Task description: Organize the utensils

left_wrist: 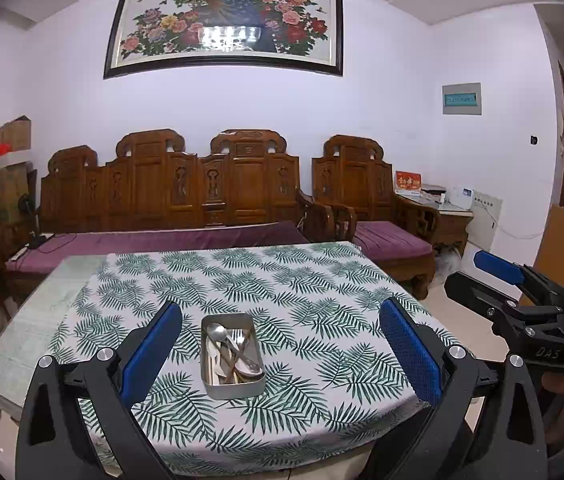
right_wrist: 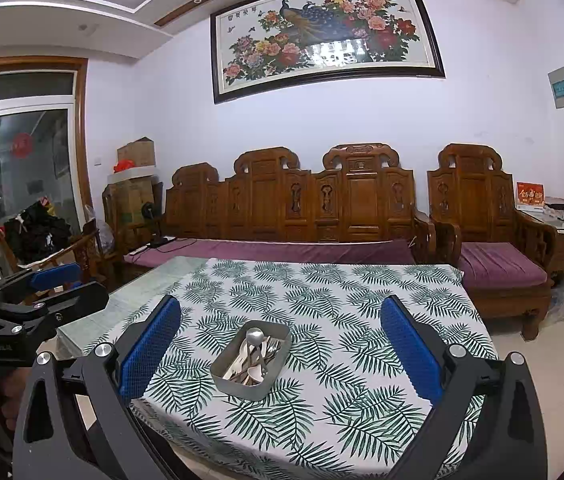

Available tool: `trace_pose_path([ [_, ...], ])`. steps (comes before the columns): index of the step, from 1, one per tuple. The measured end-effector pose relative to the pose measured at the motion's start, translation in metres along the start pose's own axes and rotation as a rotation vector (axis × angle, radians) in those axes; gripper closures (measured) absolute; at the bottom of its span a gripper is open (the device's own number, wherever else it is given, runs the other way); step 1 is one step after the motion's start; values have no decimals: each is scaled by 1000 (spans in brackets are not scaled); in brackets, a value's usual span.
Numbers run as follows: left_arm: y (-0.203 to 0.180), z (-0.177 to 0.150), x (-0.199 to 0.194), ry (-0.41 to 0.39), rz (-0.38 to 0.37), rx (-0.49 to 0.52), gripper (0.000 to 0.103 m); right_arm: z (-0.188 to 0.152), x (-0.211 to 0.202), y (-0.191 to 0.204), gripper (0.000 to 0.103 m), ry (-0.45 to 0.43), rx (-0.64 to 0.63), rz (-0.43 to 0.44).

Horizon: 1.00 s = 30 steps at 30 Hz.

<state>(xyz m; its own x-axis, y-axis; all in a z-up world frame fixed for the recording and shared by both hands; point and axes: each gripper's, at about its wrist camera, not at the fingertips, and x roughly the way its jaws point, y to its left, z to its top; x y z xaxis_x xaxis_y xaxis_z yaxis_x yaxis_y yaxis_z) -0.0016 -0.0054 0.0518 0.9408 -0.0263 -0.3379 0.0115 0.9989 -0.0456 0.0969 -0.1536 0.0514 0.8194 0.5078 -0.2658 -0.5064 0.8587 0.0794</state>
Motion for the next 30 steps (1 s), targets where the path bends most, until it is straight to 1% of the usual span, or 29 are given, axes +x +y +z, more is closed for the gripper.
trace_pose_path([
  [30, 1, 2, -1, -1, 3, 0, 8, -1, 3, 5, 2, -1, 0, 5],
])
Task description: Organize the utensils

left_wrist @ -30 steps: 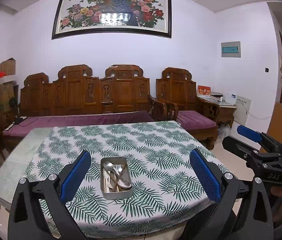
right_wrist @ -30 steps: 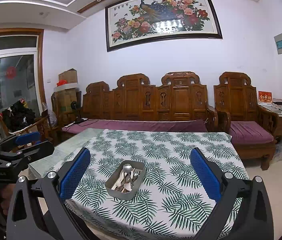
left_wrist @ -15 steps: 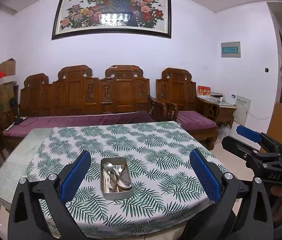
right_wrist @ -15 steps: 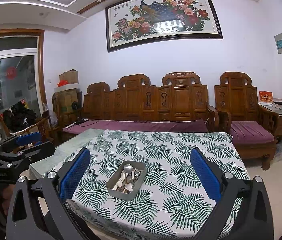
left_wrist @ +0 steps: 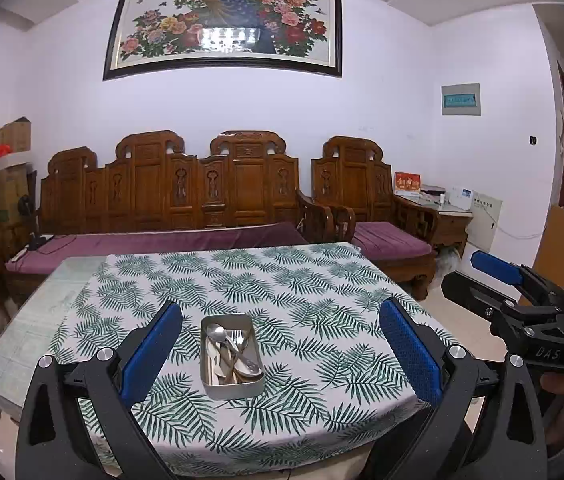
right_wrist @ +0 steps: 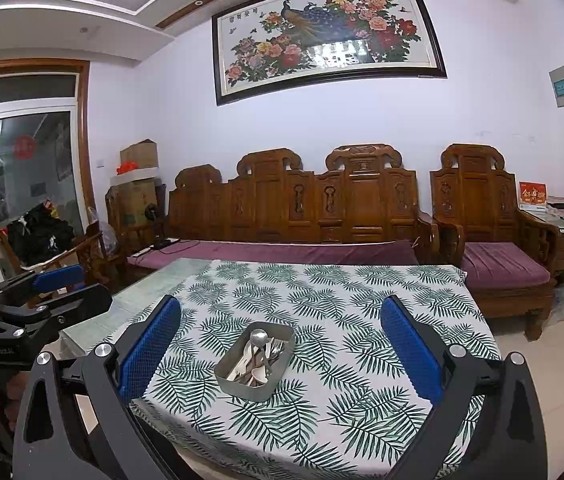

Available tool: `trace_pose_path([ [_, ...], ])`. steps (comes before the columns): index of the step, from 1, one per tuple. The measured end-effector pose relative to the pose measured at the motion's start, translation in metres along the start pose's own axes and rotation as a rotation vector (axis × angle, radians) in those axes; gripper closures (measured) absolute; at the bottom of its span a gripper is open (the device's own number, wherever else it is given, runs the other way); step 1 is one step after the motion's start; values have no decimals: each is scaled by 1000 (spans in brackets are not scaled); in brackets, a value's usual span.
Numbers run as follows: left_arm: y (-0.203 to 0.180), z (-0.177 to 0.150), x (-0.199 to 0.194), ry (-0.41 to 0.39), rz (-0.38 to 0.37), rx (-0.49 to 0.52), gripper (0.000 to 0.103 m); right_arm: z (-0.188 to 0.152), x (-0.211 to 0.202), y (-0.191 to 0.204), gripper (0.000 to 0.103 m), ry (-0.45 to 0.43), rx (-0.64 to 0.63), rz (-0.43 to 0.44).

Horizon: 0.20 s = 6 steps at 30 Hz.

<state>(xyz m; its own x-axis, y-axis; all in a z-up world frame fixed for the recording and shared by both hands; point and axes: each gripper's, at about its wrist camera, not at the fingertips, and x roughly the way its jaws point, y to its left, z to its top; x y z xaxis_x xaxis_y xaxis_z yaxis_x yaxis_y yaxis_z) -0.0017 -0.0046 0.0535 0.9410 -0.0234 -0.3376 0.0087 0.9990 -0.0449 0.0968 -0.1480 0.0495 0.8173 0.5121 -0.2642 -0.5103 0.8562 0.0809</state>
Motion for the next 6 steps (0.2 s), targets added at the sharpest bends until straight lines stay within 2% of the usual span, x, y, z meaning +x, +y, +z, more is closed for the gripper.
trace_pose_path([
  [6, 1, 1, 0, 0, 2, -2, 8, 0, 0, -1, 2, 0, 1, 1],
])
